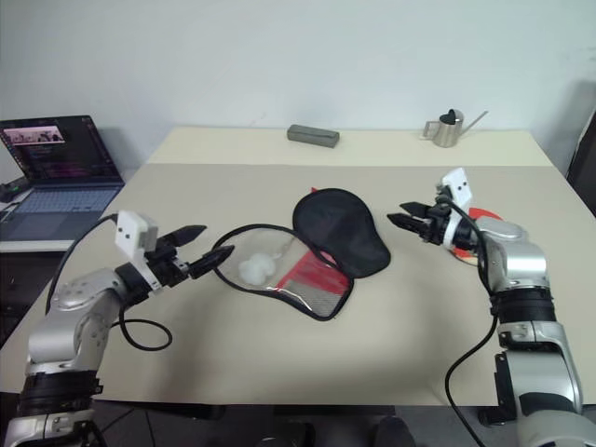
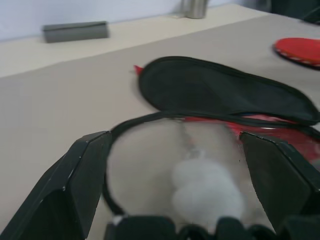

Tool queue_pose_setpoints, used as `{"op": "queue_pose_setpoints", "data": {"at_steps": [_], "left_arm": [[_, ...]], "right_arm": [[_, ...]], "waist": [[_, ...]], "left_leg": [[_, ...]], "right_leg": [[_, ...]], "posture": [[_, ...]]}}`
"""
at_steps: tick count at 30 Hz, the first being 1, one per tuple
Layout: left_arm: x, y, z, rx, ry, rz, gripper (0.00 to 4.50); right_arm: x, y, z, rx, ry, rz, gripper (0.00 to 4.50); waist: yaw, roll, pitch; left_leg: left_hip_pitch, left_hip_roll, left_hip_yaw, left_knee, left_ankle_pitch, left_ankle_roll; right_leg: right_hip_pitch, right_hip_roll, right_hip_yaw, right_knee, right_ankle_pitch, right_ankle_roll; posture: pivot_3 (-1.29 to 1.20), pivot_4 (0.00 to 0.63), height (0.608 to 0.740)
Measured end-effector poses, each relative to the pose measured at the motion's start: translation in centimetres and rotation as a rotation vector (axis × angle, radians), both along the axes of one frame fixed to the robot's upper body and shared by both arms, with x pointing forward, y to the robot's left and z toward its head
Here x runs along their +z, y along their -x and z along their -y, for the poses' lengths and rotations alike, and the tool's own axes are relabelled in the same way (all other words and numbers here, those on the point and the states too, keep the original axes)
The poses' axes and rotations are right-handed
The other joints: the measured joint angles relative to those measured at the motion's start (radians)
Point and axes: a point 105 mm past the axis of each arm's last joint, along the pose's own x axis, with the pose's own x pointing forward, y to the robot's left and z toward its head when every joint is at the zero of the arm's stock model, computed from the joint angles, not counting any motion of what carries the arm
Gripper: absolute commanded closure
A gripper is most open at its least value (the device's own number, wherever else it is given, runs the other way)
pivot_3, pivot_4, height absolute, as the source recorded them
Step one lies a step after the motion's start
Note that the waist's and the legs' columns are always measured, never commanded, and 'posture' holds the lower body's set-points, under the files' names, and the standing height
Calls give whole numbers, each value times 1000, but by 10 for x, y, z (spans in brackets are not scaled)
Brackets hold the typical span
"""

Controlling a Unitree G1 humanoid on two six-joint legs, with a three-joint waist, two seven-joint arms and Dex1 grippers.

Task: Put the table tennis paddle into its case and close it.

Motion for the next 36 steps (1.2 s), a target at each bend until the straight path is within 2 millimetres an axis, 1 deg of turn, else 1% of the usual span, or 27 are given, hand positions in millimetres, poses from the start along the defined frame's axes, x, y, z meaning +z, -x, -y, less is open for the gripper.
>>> {"op": "queue_pose_setpoints", "data": {"at_steps": [3, 9, 14, 16, 18, 21, 23, 24, 27, 28, 32, 36], "left_arm": [[11, -3, 2, -10, -8, 29, 0], [17, -4, 9, -56, -11, 37, 0], [21, -1, 14, -110, 7, 23, 0], [21, 0, 15, -124, 10, 16, 0], [23, 0, 16, -134, 10, 16, 0], [31, -1, 21, -167, 0, 31, 0], [33, -2, 23, -174, -3, 34, 0], [32, -2, 24, -175, -4, 33, 0], [32, -2, 23, -173, -5, 31, 0], [32, -2, 23, -172, -5, 31, 0], [31, -2, 23, -171, -7, 29, 0], [29, -2, 22, -169, -8, 24, 0]], "right_arm": [[-8, -11, -10, -19, 31, -41, 1975], [-21, -32, -29, -67, 99, -56, 1975], [-38, -39, -27, -105, 138, -89, 1975], [-41, -39, -28, -105, 146, -95, 1975], [-42, -40, -32, -99, 157, -91, 1975], [-49, -44, -42, -125, 178, -106, 1975], [-53, -44, -47, -122, 180, -115, 1607], [-56, -43, -48, -125, 182, -124, 1352], [-59, -45, -48, -146, 194, -134, 311], [-58, -46, -49, -156, 197, -130, 30], [-54, -50, -52, -189, 200, -113, 30], [-58, -51, -53, -211, 196, -125, 30]], "waist": [[-2, 0, 0], [-15, 0, 0], [-19, 0, 0], [-21, 0, 0], [-22, 0, 0], [-27, 0, 0], [-28, 0, 0], [-29, 0, 0], [-30, 0, 0], [-30, 0, 0], [-32, 0, 0], [-36, 0, 0]], "left_leg": [[0, 0, 0, 0, 0, 0], [0, 0, 1, 0, 0, 0], [0, 0, 1, 0, 0, 0], [0, 0, 1, 0, 0, 0], [0, 0, 1, 0, 0, 0], [1, 0, 1, 0, 0, 0], [1, 0, 2, 0, 0, 0], [1, 0, 2, 0, 0, 0], [1, 0, 3, 0, 0, 0], [1, 0, 3, 0, 0, 0], [2, 0, 5, 0, 0, -1], [2, 0, 6, 0, 0, -1]], "right_leg": [[0, 0, 1, 0, 0, 0], [-1, 0, 1, 0, 0, 0], [-1, 0, 2, 0, 0, 0], [-1, 0, 2, 1, 0, 0], [-1, 1, 2, 1, 0, 0], [-1, 1, 3, 2, 0, 0], [-2, 1, 4, 3, 0, 0], [-2, 1, 5, 3, 0, 0], [-3, 1, 6, 5, 0, 0], [-4, 1, 7, 7, 0, 0], [-5, 3, 10, 9, 0, 0], [-7, 3, 13, 12, 0, 0]], "posture": [[0, 150, 740], [0, 150, 740], [0, 150, 740], [0, 150, 740], [0, 150, 740], [0, 150, 740], [0, 150, 740], [0, 150, 740], [0, 150, 740], [0, 150, 740], [0, 150, 740], [0, 150, 740]]}}
